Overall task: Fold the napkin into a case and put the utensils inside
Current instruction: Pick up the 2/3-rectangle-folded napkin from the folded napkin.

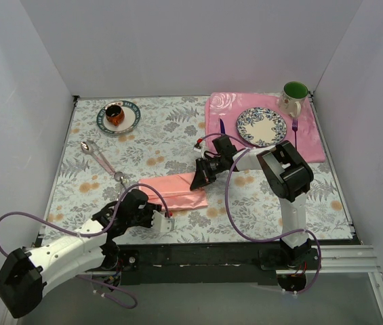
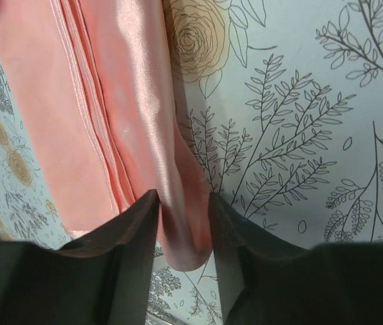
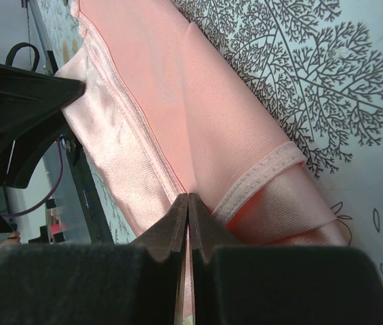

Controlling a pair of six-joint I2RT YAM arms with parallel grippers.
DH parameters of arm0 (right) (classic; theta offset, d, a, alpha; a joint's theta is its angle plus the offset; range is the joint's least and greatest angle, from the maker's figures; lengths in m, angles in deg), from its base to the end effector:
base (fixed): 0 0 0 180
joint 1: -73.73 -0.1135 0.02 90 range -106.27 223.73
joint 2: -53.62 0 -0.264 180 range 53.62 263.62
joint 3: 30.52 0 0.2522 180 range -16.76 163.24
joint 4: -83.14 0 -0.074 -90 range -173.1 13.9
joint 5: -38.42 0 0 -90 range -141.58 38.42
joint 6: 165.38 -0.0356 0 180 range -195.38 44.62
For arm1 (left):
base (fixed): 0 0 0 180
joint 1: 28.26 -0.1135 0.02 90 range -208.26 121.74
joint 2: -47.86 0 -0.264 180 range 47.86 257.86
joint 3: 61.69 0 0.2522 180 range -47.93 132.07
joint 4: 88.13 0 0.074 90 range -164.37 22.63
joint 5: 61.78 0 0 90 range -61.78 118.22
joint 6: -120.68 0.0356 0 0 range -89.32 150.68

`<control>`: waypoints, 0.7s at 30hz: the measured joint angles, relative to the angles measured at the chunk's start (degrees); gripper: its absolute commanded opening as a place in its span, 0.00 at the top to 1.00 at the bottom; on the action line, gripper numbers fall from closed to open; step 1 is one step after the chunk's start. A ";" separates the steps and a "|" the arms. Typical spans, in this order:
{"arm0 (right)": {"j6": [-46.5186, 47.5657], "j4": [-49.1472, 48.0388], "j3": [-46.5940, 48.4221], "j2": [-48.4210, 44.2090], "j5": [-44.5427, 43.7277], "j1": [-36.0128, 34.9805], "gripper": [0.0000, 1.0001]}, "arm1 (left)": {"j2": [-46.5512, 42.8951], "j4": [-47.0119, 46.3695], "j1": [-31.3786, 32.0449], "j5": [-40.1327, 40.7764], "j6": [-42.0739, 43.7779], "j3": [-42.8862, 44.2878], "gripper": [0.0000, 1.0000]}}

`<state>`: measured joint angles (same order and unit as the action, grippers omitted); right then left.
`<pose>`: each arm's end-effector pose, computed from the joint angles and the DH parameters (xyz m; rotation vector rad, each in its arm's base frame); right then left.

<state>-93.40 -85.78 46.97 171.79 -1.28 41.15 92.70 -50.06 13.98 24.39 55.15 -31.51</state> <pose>0.3187 0.2362 0.1059 -0.7301 2.4608 1.4507 0.1044 -0.0980 0.1487 1.3985 2.0733 -0.2129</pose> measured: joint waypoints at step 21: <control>0.24 0.04 0.28 0.17 0.04 0.00 0.93 | 17.46 3.52 -9.07 -7.65 -14.10 16.41 0.90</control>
<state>-93.16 -85.74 47.25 171.97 -1.23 41.15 110.16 -46.54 4.91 16.74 41.05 -15.09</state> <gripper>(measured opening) 0.075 0.019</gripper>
